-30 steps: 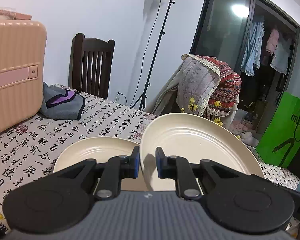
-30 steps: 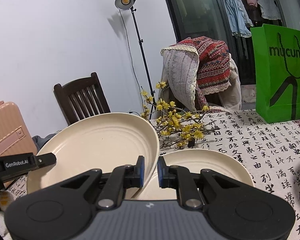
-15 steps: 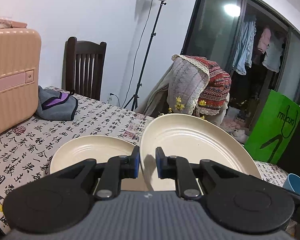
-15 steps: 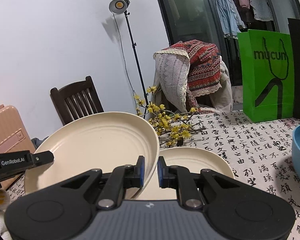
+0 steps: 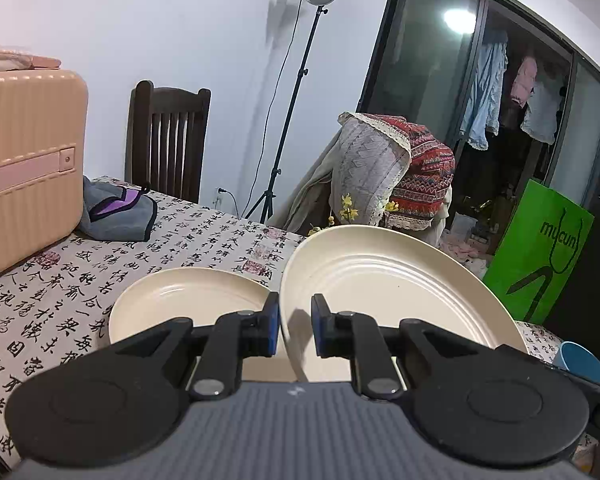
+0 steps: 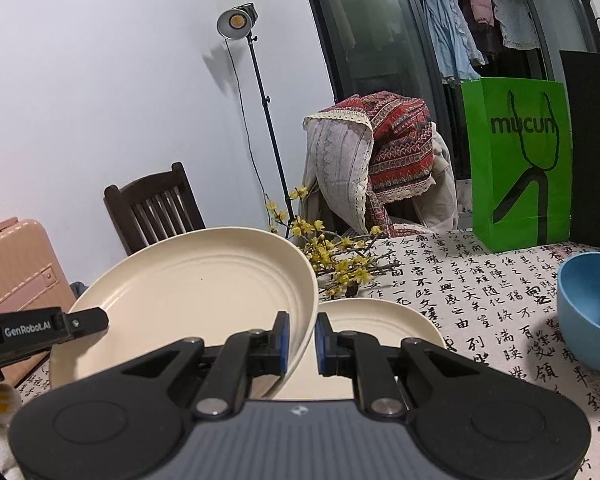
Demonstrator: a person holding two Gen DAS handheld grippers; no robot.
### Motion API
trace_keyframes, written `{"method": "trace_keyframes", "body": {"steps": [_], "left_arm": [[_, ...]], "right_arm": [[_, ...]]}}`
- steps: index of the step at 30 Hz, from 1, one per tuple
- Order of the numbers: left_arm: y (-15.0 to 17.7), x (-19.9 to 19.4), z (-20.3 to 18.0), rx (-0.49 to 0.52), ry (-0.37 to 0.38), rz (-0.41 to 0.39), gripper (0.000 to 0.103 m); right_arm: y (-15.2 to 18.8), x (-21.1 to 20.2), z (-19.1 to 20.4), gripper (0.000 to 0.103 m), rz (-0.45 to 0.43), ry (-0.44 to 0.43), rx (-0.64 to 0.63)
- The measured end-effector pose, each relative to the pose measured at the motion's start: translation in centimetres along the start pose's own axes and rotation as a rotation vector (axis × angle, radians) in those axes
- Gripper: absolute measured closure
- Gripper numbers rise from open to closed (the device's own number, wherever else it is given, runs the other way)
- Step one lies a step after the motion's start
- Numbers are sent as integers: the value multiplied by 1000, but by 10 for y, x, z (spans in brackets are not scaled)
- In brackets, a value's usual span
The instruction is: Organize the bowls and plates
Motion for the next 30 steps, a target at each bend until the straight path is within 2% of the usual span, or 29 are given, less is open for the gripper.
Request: {"method": "trace_keyframes", "body": {"steps": [11,30], "left_arm": [[1,-28,-3,3,7,-12,87],[2,-55,-5,3,18,-20,87]], "right_arm": [[0,-22,2,90,-9,9,3],[1,-49,6,90,-12,23,-4]]}}
Point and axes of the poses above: each gripper's, at about its wrist camera, not at the fingertips, and x roughly the way its jaws point, z to its left, y to its underside, the point moved 10 cm from there along x, roughly the way its jaws point, and after that the axes turned 13 degrees about -y, right-handed, at the moved point
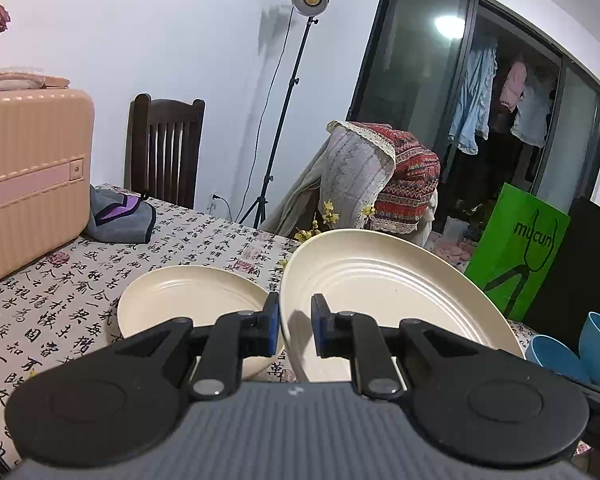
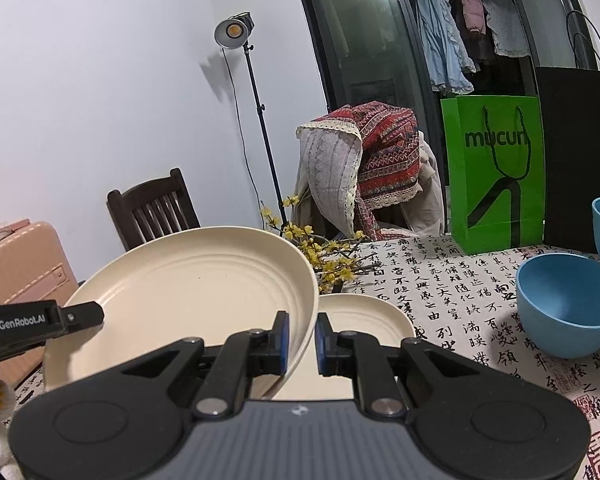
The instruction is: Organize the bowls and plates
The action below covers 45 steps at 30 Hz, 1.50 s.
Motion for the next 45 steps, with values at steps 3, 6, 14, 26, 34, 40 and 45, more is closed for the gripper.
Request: {"method": "trace_keyframes", "body": {"steps": [3,6,14,26,34,40,45], "left_arm": [[1,-5,-1,-2,3,1,87],[2,-10,-2,-10,8,3,87],[4,-21,-3,-11,13,-2,87],[4,-39,-7,-4,16,-13,87],[6,-48,-9,2,19,-16,87],[11,-58,-10,6,23,-19,87],[12,-62,-12,7,25,-19,87]], "right_arm": [[0,-5,0,90,-2,2,-2],[0,-9,-1,90,-4,5,-2],[1,-18,-2,90,-7,8,-1],[3,-34,-5,90,-19,7,5],[4,-44,-4,90,-26,11,10],[5,-51,-4,90,-30,15,13],[7,-58,-7,90,-34,18,17]]}}
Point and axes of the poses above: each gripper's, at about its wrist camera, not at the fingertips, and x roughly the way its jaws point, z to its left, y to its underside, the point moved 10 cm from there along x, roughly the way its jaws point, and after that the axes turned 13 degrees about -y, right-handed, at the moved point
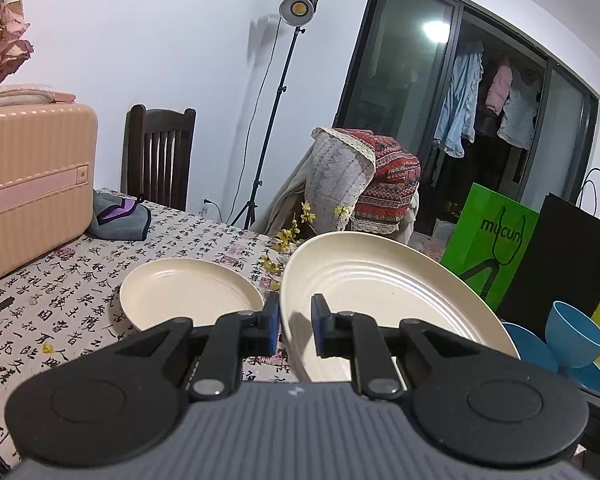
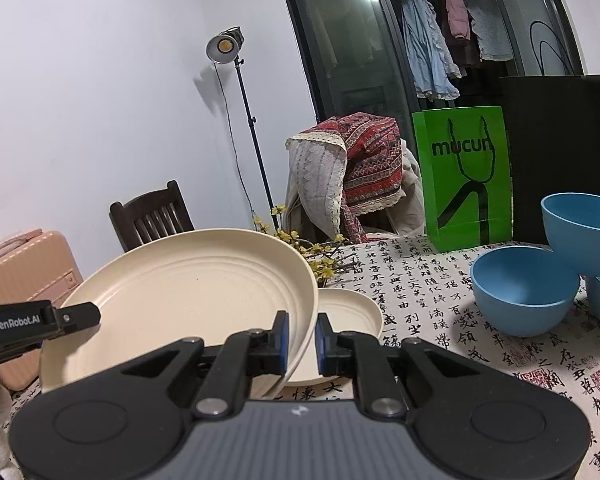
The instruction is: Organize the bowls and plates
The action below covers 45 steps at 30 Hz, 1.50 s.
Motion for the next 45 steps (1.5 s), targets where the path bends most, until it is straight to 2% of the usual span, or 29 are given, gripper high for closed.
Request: {"method": "trace_keyframes", "body": {"steps": [45], "left_arm": [[16,-56,-23,13,42,-18,87]], "right_arm": [[6,-59,-15,90,-38,22,14]]}}
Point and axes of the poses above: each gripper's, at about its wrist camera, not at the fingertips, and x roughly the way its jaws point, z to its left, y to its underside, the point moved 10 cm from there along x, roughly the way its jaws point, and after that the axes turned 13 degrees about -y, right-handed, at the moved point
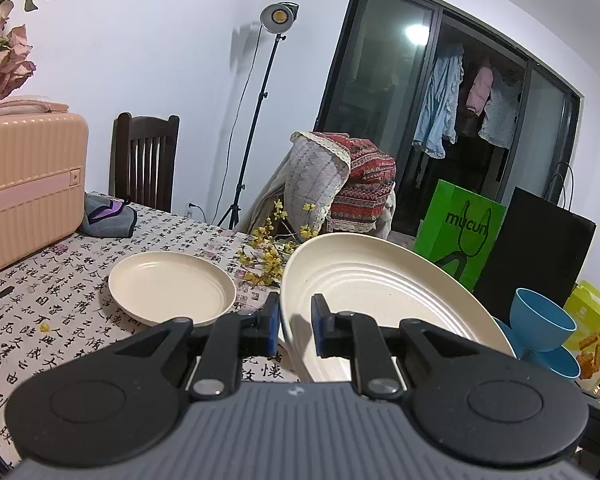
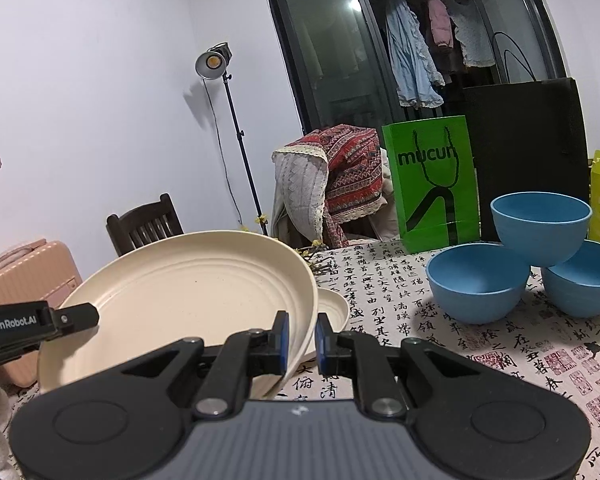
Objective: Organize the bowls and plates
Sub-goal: 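Carry the held cream plates across the table toward the blue bowls with both grippers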
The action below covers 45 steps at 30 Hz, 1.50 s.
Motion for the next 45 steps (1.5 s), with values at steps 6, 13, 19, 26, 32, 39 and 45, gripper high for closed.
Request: {"method": "trace_keyframes", "body": {"steps": [6,13,19,26,32,39,45], "left_arm": [[3,-8,-3,5,7,-2,87],[7,-18,-10,11,19,-6,87],[12,-26,-18,16,33,-7,87],[18,-35,-24,17,53,-10,87],[23,-43,-27,18,65,-9,87],[30,-57,-34,29,81,-14,87],[38,-65,-38,33,94,-12,87]], "right_arm": [[1,-10,-3,90,-7,6,0],[3,-24,-6,90,-15,14,4],[6,-33,-11,90,-22,24,12],[8,-45,-16,90,-32,34,11],[11,-56,-19,90,-41,48,9],[16,-72,-23,90,-55,61,16],[20,-86,-29,90,-63,72,16]]}}
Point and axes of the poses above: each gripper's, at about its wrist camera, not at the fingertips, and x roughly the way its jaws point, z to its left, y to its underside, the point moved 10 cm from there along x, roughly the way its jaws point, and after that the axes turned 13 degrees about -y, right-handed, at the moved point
